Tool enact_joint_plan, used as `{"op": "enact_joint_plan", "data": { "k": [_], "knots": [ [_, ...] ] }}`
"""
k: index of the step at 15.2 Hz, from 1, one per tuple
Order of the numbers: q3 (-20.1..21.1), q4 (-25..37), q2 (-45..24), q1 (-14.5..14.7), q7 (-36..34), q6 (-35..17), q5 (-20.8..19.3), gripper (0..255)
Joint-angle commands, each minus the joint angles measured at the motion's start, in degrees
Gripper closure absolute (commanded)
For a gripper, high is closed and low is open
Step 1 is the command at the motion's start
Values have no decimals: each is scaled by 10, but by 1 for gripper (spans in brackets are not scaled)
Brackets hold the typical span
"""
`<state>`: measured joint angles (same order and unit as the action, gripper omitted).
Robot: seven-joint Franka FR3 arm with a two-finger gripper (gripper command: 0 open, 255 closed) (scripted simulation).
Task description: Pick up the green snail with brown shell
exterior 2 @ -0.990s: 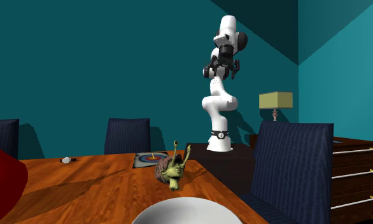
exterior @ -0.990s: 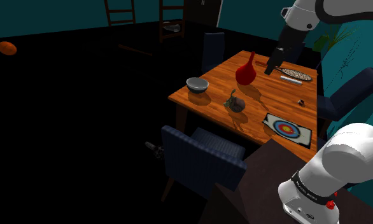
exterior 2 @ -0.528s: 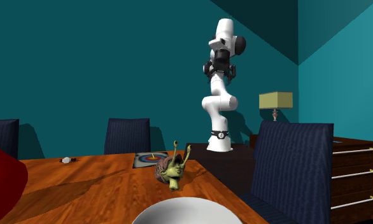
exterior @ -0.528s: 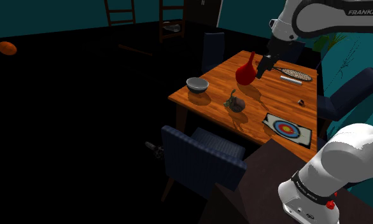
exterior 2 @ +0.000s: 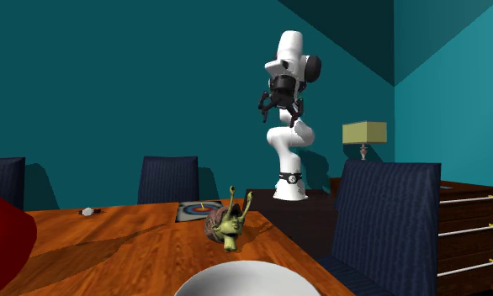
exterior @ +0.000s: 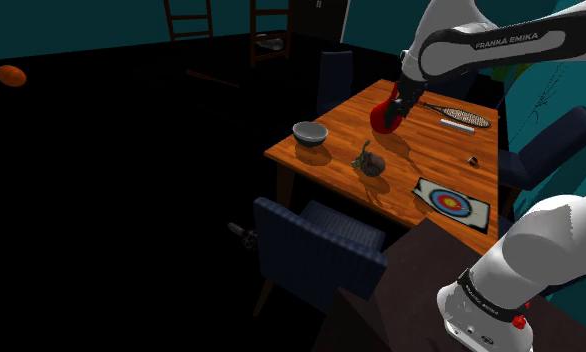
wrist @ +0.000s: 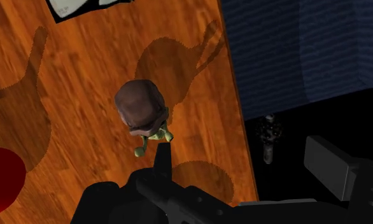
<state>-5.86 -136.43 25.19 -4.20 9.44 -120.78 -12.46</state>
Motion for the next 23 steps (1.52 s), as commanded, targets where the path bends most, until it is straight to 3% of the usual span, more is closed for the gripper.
{"op": "enact_joint_plan", "data": {
  "k": [1,9,17,23],
  "knots": [
    [-8,6,-39,-6,1,-36,-8,0],
    [-36,79,-206,-25,9,-137,-21,0],
    [-55,198,-378,-48,25,-199,-10,0],
    [-56,199,-416,-52,20,-235,-11,0]
  ]
}}
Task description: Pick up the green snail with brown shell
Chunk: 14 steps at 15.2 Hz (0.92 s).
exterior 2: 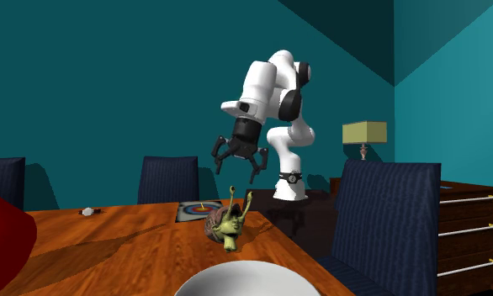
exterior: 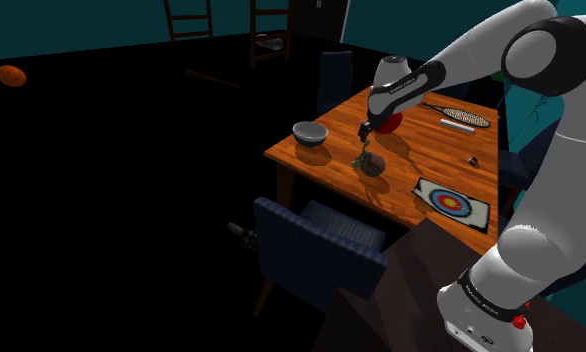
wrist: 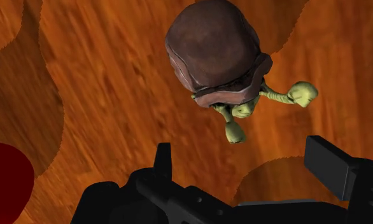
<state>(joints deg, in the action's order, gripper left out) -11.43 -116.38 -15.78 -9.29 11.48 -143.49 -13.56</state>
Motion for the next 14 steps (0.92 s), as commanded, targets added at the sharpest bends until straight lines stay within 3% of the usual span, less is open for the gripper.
{"op": "enact_joint_plan", "data": {
  "k": [1,4,5,14],
  "knots": [
    [0,-3,-11,-1,-2,-14,-1,0],
    [-1,-6,-19,-1,-4,-24,-1,0],
    [-1,-7,-19,-1,-5,-25,-2,255],
    [-1,-6,-19,-1,-4,-24,-1,255]
  ]
}}
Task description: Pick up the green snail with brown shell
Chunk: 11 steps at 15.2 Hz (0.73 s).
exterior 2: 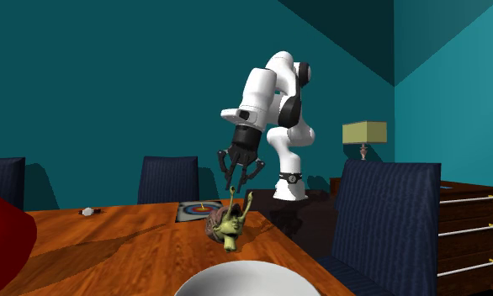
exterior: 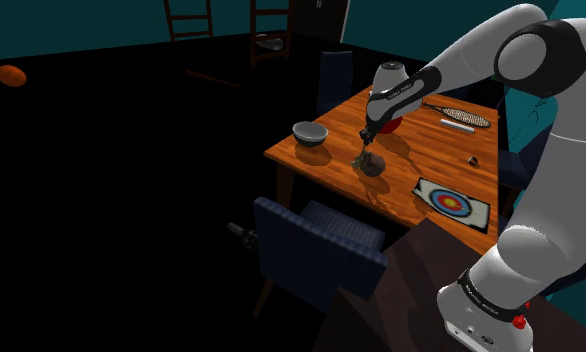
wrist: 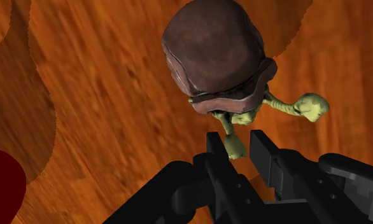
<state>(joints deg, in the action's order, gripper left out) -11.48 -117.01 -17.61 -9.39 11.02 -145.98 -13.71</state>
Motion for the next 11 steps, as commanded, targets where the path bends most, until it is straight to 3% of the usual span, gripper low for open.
{"op": "enact_joint_plan", "data": {
  "k": [1,11],
  "knots": [
    [0,2,5,0,2,7,1,255],
    [2,25,49,2,16,73,6,255]
  ]
}}
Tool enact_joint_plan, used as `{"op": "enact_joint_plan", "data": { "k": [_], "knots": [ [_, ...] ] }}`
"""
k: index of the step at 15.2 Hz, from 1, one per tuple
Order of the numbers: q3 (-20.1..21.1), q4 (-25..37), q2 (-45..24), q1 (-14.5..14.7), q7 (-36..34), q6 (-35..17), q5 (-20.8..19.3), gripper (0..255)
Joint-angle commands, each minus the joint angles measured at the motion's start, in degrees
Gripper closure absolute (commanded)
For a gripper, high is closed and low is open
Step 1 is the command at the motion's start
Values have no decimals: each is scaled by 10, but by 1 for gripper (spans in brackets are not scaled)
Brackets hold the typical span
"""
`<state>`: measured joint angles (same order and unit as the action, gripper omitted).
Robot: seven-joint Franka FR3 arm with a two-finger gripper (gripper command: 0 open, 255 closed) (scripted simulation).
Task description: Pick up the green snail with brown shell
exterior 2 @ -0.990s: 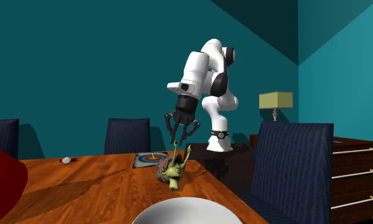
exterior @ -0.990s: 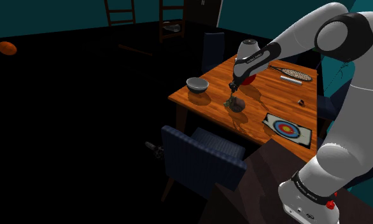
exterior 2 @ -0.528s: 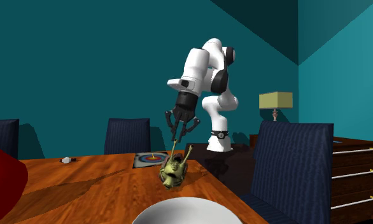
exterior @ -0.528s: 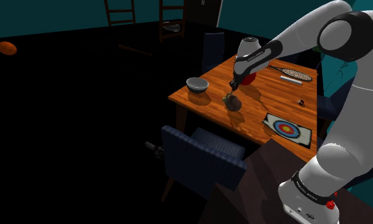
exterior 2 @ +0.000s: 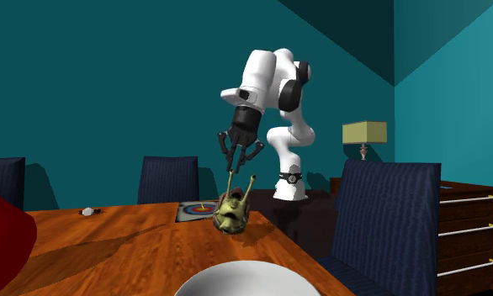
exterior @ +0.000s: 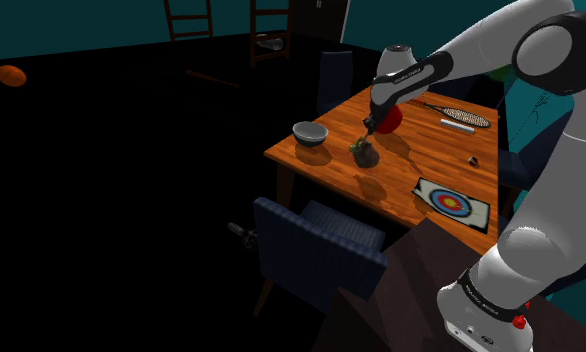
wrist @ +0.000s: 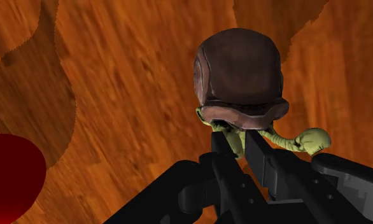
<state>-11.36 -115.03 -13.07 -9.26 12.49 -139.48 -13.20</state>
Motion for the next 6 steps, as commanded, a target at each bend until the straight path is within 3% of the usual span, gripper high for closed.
{"op": "enact_joint_plan", "data": {
  "k": [1,6],
  "knots": [
    [1,8,8,1,3,15,1,255],
    [1,18,20,1,7,36,3,255]
  ]
}}
